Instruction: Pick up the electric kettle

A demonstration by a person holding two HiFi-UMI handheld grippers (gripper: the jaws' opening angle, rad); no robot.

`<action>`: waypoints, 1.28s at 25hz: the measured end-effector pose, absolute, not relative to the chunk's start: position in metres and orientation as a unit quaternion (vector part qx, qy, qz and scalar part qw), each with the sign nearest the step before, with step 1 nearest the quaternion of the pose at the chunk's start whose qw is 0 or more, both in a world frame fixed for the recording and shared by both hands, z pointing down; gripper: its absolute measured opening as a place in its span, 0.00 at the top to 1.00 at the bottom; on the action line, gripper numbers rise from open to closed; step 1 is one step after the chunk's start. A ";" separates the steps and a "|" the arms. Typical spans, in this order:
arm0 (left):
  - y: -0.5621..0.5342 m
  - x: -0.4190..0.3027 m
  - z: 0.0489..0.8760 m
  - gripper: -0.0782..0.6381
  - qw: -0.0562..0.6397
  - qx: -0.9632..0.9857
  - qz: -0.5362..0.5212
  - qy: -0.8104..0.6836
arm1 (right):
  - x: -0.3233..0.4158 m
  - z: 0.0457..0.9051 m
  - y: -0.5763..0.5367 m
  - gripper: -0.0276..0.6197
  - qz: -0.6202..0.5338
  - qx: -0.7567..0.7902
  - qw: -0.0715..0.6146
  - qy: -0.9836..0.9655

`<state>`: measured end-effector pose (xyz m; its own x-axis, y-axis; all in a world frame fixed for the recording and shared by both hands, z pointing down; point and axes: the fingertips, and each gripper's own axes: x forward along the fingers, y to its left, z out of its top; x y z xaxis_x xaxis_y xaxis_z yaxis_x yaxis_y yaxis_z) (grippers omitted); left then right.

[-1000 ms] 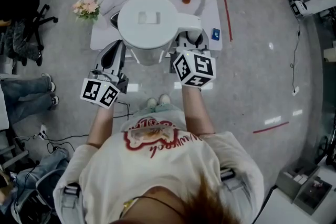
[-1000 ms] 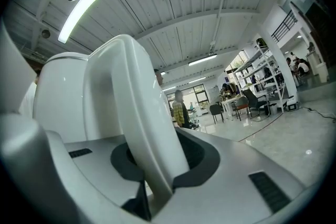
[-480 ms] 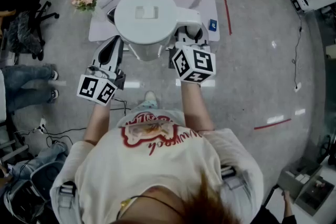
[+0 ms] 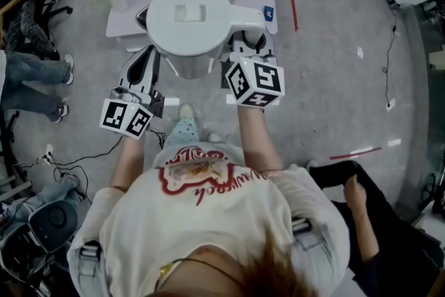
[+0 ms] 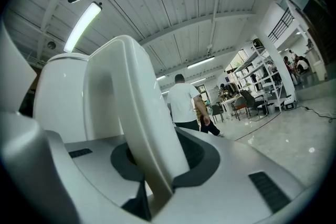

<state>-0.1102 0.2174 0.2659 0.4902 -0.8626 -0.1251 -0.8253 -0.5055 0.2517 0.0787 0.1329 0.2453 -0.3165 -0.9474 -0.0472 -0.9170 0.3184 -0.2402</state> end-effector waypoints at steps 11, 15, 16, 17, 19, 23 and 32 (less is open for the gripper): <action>0.294 -0.060 0.262 0.87 0.081 0.849 -0.128 -0.506 | 0.125 0.243 0.201 0.83 -0.088 -0.566 0.086 0.815; 0.310 -0.056 0.260 0.87 0.083 0.848 -0.125 -0.509 | 0.129 0.242 0.216 0.83 -0.090 -0.563 0.086 0.817; 0.312 -0.057 0.260 0.87 0.082 0.848 -0.125 -0.509 | 0.128 0.242 0.218 0.83 -0.090 -0.562 0.088 0.817; 0.314 -0.058 0.259 0.87 0.081 0.849 -0.124 -0.508 | 0.127 0.242 0.220 0.83 -0.091 -0.562 0.090 0.817; 0.317 -0.061 0.259 0.87 0.083 0.850 -0.125 -0.504 | 0.125 0.242 0.223 0.83 -0.092 -0.564 0.090 0.816; 0.319 -0.063 0.255 0.87 0.080 0.857 -0.117 -0.495 | 0.122 0.234 0.226 0.83 -0.085 -0.568 0.087 0.814; 0.332 -0.081 0.256 0.87 0.078 0.859 -0.107 -0.495 | 0.107 0.234 0.238 0.83 -0.083 -0.567 0.083 0.815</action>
